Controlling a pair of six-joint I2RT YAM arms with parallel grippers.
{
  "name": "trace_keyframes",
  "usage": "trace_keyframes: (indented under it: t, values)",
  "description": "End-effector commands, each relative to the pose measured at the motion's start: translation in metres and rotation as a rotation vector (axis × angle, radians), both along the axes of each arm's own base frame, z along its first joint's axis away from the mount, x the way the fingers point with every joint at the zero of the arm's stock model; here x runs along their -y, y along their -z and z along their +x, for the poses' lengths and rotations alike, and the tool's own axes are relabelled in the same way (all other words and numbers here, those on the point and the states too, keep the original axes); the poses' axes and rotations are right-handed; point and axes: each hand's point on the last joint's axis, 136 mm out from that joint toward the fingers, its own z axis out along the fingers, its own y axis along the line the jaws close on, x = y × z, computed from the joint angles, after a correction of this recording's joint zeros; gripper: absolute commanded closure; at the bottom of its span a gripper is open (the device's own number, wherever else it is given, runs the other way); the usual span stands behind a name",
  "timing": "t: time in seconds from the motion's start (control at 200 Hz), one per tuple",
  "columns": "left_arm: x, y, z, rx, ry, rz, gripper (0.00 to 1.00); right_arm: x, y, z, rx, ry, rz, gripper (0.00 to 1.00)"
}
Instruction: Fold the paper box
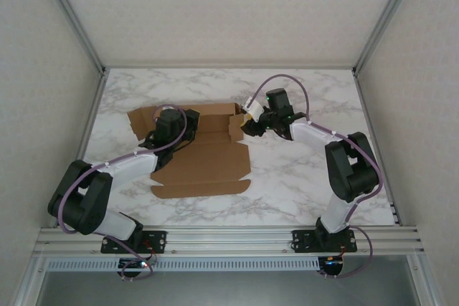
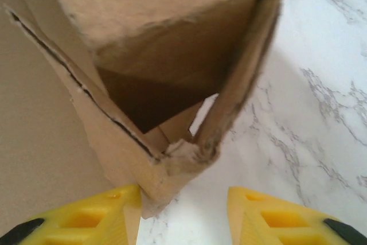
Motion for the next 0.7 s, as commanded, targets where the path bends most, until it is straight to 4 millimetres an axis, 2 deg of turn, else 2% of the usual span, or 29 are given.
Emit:
trace_keyframes:
  t: [0.0,0.135,0.18,0.31,0.461,0.566,0.696]
  values:
    - [-0.002,0.01,-0.005,-0.045,0.018,0.037,1.0,-0.014,-0.007,-0.001,0.028,-0.033,0.014,0.57]
    - [-0.002,0.008,-0.006,-0.039,0.02,0.03,1.0,-0.022,-0.008,-0.006,0.045,-0.026,0.008,0.55]
    - [-0.002,0.008,-0.006,-0.039,0.021,0.028,1.0,-0.023,-0.007,-0.004,0.053,-0.007,-0.002,0.49]
    - [-0.002,0.007,-0.007,-0.035,0.021,0.019,1.0,-0.019,0.003,0.01,0.09,0.085,-0.061,0.48]
    - [-0.001,0.006,-0.009,-0.032,0.026,0.009,1.0,-0.016,0.003,0.026,0.123,0.162,-0.067,0.48]
    - [0.001,0.006,-0.012,-0.032,0.028,0.001,1.0,-0.025,0.0,0.025,0.125,0.169,-0.041,0.49]
    - [0.003,0.006,-0.015,-0.029,0.03,-0.003,1.0,-0.04,0.007,0.02,0.133,0.167,-0.068,0.51]
